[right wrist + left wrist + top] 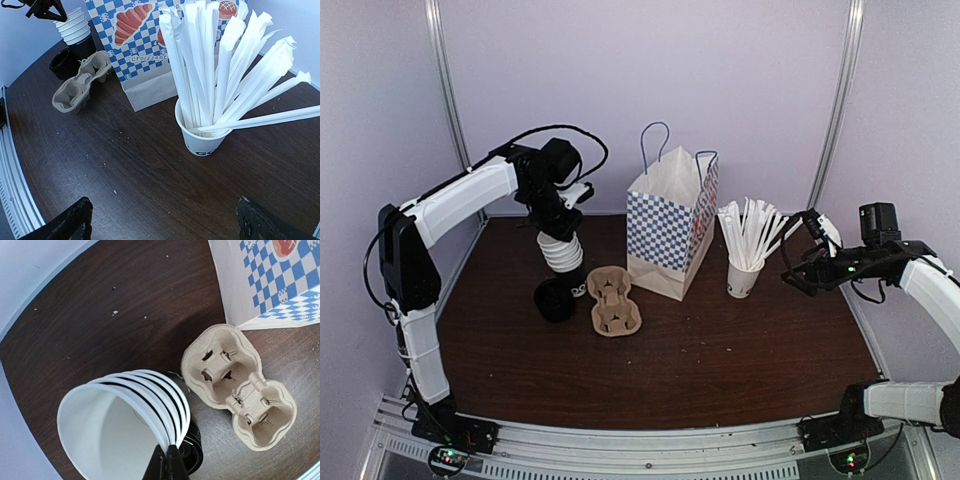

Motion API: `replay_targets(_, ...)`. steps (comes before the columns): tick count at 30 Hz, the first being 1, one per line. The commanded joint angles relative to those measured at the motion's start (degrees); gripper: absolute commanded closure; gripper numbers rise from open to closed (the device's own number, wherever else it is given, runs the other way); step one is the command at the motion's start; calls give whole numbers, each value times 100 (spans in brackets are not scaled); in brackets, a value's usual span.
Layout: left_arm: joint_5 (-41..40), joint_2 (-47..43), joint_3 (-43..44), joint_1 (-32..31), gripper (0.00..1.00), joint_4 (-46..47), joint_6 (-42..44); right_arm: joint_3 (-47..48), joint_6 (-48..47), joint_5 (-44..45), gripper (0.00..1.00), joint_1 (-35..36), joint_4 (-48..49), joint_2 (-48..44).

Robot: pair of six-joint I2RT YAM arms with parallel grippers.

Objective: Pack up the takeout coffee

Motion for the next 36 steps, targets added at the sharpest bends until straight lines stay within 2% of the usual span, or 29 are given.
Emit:
replay_targets(1,-810,94,650,13,100,-423,420,-37,-65,17,0,36,-57,25)
replay_targets(4,-2264,-29,493,-18,100,-106,921,-45,-68,8,0,36,-49,25)
replay_targets(6,-2015,21,566,-18,100,-226,906,-37,-63,10,0,36,-54,47)
replay_targets(8,-1045,-60,517,30,100,-164,707,-41,-65,8,0,36,-48,51)
replay_targets(11,-2391,118,631,-161,100,-227,925,-38,-65,16,0,36,-53,52)
replay_targets(13,-1759,235,927,-65,100,-486,855,-45,-64,23,0,36,-49,31)
replay_targets(14,-2144,199,869,-88,100,-392,791,-50,-68,26,0,36,-53,23)
replay_targets(16,-3567,227,649,-115,100,-89,1003,-50,-78,39,0,36,-53,31)
replay_targets(17,-3851,300,790,-97,100,-190,1006,-47,-84,38,0,36,-49,38)
replay_targets(18,-3280,498,1243,-87,100,-609,850,-41,-87,42,0,36,-53,44)
replay_targets(19,-2356,502,1596,-59,100,-876,688,-41,-86,47,0,36,-57,55)
replay_targets(20,-1737,374,1614,-32,100,-747,607,-44,-92,49,0,36,-57,60)
replay_targets(22,-2929,228,1231,-135,100,-199,680,-45,-115,54,0,36,-65,69)
replay_targets(23,-2977,333,1376,-77,100,-201,762,-39,-112,52,0,36,-70,76)
replay_targets(25,-857,519,1906,503,100,-762,194,-33,-120,42,0,36,-98,68)
replay_targets(26,-1045,517,1896,506,100,-792,-41,-36,-131,42,0,36,-96,62)
replay_targets(27,-1942,528,1825,321,100,-773,77,-36,-131,47,0,36,-101,60)
replay_targets(28,-2448,563,1826,238,100,-827,190,-36,-137,52,0,36,-110,59)
replay_targets(29,-1564,576,1938,418,100,-969,72,-38,-145,60,0,36,-102,61)
replay_targets(30,364,490,1809,730,100,-836,-152,-41,-149,66,0,36,-102,65)
replay_targets(31,1198,306,1421,902,100,-487,-518,-41,-161,66,0,36,-101,69)
replay_targets(32,482,198,1295,774,100,-427,-592,-38,-163,67,0,36,-110,89)
replay_targets(34,-2088,243,1193,386,100,-458,153,-16,-173,59,0,155,-139,124)
replay_targets(35,-2464,368,1321,401,100,-670,135,-9,-183,53,0,189,-159,129)
replay_targets(36,-1808,508,1539,527,100,-933,-2,-10,-191,55,0,194,-158,137)
